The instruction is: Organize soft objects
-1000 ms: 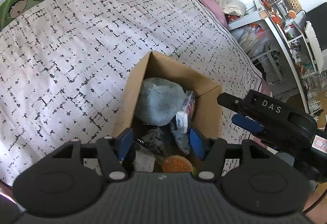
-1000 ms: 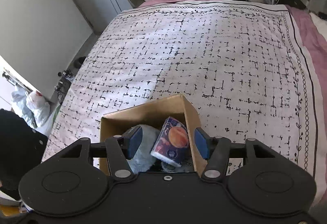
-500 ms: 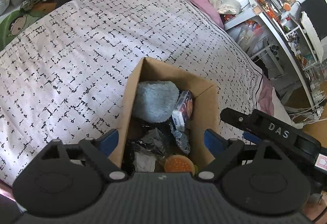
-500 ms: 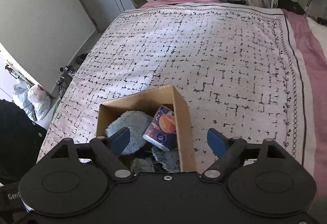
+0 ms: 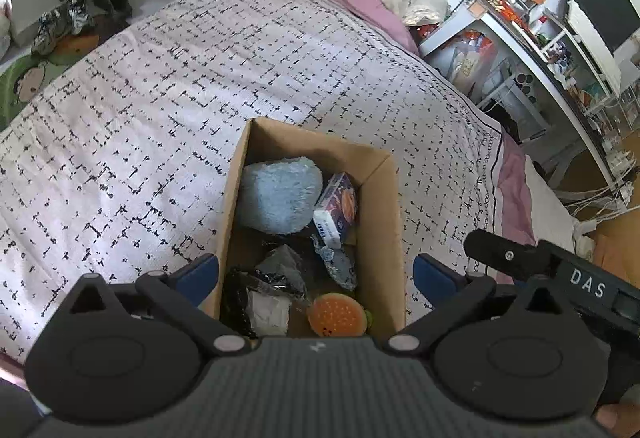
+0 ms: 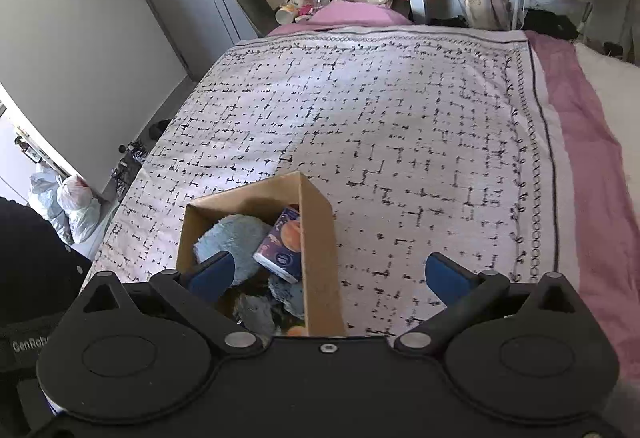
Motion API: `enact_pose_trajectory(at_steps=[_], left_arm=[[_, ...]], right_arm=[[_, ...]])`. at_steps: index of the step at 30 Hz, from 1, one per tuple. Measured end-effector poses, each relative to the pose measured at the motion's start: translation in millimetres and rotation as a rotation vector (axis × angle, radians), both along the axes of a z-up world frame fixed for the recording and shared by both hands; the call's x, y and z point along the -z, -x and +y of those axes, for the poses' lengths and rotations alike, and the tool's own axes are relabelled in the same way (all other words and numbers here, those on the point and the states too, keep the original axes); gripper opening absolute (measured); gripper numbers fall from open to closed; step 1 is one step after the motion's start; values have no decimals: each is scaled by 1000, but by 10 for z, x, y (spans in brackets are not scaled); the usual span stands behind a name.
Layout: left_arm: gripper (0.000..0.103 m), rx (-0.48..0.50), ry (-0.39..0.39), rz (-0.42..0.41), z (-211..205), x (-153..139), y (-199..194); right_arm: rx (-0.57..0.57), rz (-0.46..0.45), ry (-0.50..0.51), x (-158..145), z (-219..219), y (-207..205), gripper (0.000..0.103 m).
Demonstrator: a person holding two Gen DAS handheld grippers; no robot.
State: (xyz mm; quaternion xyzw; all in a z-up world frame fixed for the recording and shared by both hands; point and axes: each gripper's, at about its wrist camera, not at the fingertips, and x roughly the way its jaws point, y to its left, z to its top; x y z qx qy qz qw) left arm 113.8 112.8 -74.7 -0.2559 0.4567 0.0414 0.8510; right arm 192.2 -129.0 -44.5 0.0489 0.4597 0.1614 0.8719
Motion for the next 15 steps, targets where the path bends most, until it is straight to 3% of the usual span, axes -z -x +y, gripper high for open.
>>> enact_pose_trajectory(at_steps=[5, 15], left_arm=[[102, 7, -27, -18, -103, -92, 73], [102, 39, -79, -70, -345, -330, 244]], right_arm=[[-12, -33, 28, -78, -140, 122, 103], [-9, -80, -84, -217, -577, 351, 103]])
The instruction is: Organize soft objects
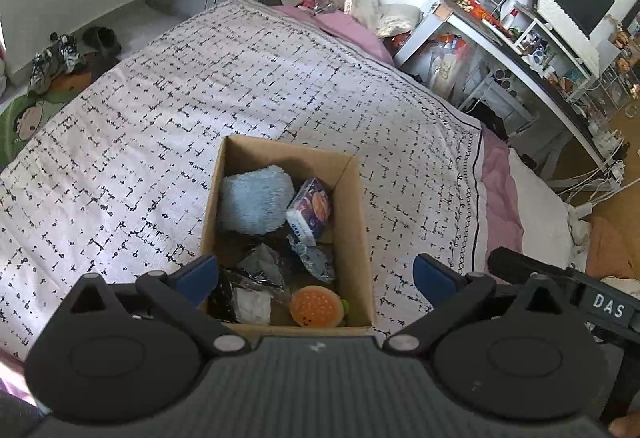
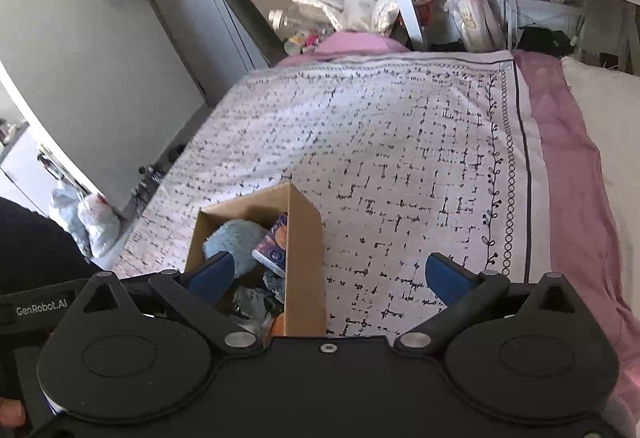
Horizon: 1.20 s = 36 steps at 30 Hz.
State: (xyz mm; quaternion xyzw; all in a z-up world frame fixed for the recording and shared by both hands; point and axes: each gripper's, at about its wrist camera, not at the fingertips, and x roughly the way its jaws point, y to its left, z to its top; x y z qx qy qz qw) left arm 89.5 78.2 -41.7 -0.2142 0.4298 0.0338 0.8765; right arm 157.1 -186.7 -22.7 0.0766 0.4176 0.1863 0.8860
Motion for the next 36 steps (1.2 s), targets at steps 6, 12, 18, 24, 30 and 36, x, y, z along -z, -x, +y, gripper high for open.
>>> enact_pose_trajectory(at_steps=[6, 12, 18, 24, 30, 36], left_arm=[[102, 19, -29, -28, -119, -120, 94], [102, 32, -31, -45, -196, -174, 247], [102, 54, -29, -62, -243, -256, 471], [102, 50, -59, -118, -262, -488, 707], [102, 45, -76, -167, -280, -695, 957], [102, 45, -71, -187, -286, -771, 1154]], right_arm=[[8, -24, 4, -91, -141, 77, 103], [2, -50, -14, -117, -251, 201, 103], [-12, -79, -5, -183, -351, 395, 103], [4, -72, -14, -321, -499, 544, 103], [23, -107, -8, -490, -614, 741, 103], [44, -130, 14, -583, -648, 939, 103]])
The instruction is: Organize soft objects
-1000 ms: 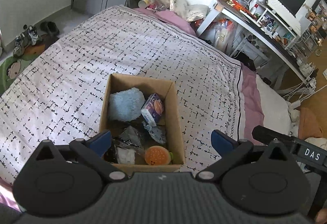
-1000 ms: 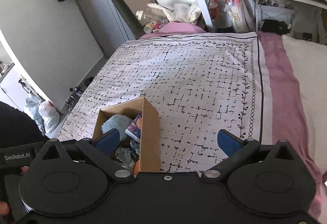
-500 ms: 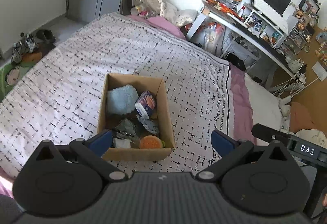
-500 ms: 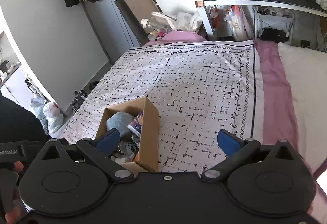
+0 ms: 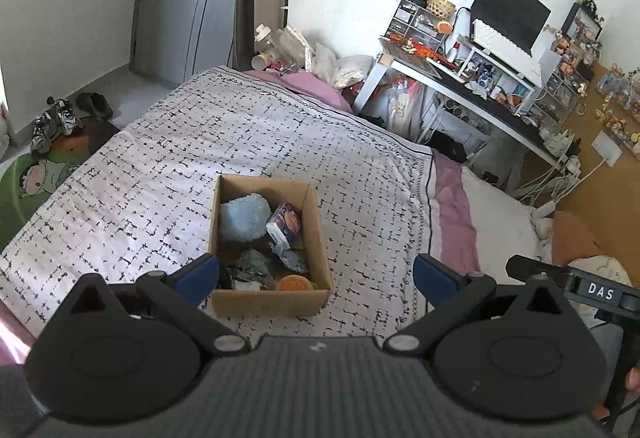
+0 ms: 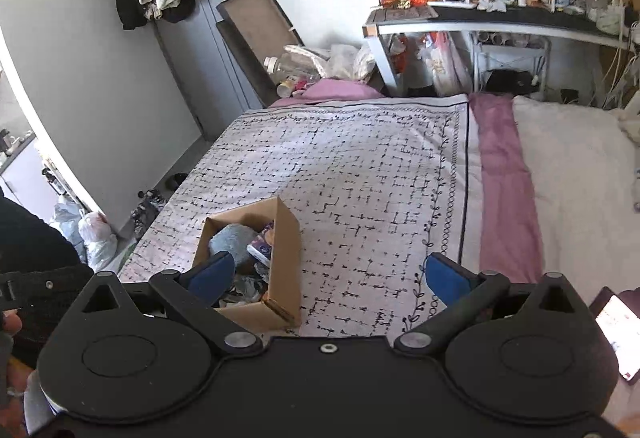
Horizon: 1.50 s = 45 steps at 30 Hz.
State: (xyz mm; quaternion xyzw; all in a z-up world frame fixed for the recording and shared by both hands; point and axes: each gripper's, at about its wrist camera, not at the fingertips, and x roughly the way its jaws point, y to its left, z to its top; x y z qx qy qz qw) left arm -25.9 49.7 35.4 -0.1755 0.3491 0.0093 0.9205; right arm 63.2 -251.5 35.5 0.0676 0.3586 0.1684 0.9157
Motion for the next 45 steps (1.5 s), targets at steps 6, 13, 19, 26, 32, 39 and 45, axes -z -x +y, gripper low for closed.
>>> enact_pose_trajectory(at_steps=[6, 13, 19, 26, 32, 39, 45], left_arm=[[102, 1, -26, -22, -50, -82, 174], [102, -2, -78, -31, -116, -41, 341], [102, -21, -90, -20, -148, 88, 455], [102, -49, -109, -27, -169, 170, 568], [102, -29, -154, -36, -231, 170, 590], [102, -14, -187, -45, -284, 187, 618], [102, -28, -185, -36, -261, 217, 650]], right_arm=[[8, -12, 3, -2, -19, 168, 103], [-63, -38, 23, 109, 22, 341, 103], [-75, -19, 48, 212, 51, 400, 103], [-98, -34, 64, 253, 73, 490, 103], [-116, -37, 49, 251, 68, 549, 103], [-121, -50, 62, 268, 120, 564, 103], [-128, -56, 61, 253, 132, 577, 103]])
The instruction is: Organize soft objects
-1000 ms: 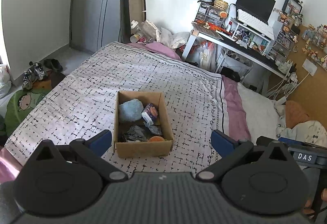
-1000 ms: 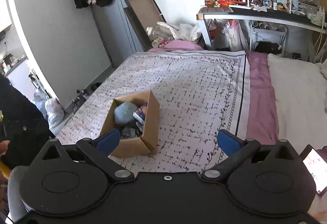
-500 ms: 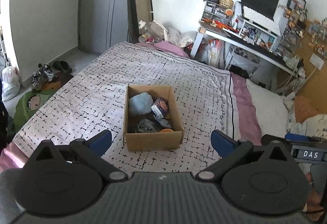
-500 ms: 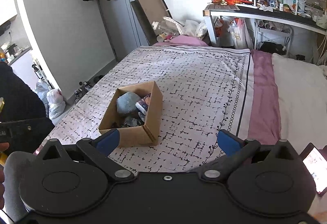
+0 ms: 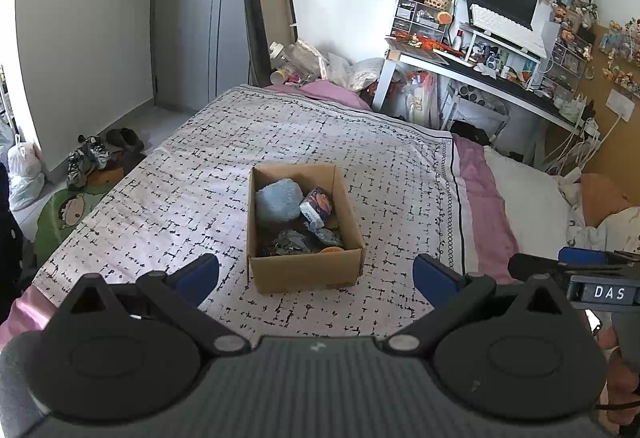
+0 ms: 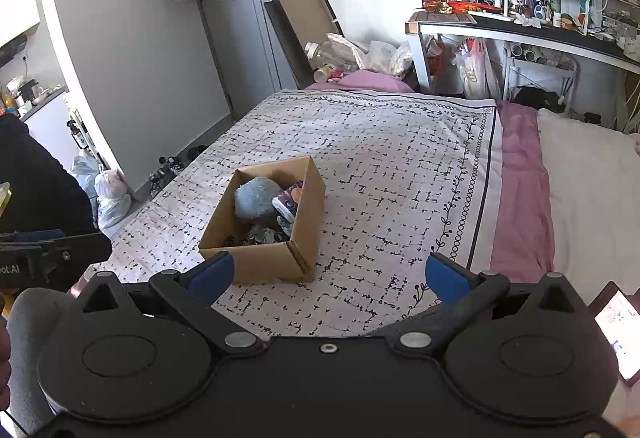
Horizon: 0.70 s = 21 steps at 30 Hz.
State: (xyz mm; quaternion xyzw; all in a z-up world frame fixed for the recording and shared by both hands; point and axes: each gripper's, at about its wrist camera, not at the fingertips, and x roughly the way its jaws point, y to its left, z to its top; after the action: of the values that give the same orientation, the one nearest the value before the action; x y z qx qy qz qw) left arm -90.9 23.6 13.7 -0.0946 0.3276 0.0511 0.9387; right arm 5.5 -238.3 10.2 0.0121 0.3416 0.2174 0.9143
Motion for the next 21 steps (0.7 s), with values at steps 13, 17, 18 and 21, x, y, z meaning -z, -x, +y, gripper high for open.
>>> enact_pose_trajectory(at_steps=[13, 17, 18, 21], left_arm=[[102, -22, -11, -7, 9, -14, 42], [102, -23, -4, -10, 22, -23, 51], [102, -23, -5, -9, 20, -24, 53], [102, -19, -4, -9, 18, -19, 57]], right_arm=[[2, -8, -5, -30, 0, 18, 103], [5, -12, -4, -54, -6, 21, 103], [6, -12, -3, -54, -12, 21, 103], [7, -11, -1, -55, -13, 19, 103]])
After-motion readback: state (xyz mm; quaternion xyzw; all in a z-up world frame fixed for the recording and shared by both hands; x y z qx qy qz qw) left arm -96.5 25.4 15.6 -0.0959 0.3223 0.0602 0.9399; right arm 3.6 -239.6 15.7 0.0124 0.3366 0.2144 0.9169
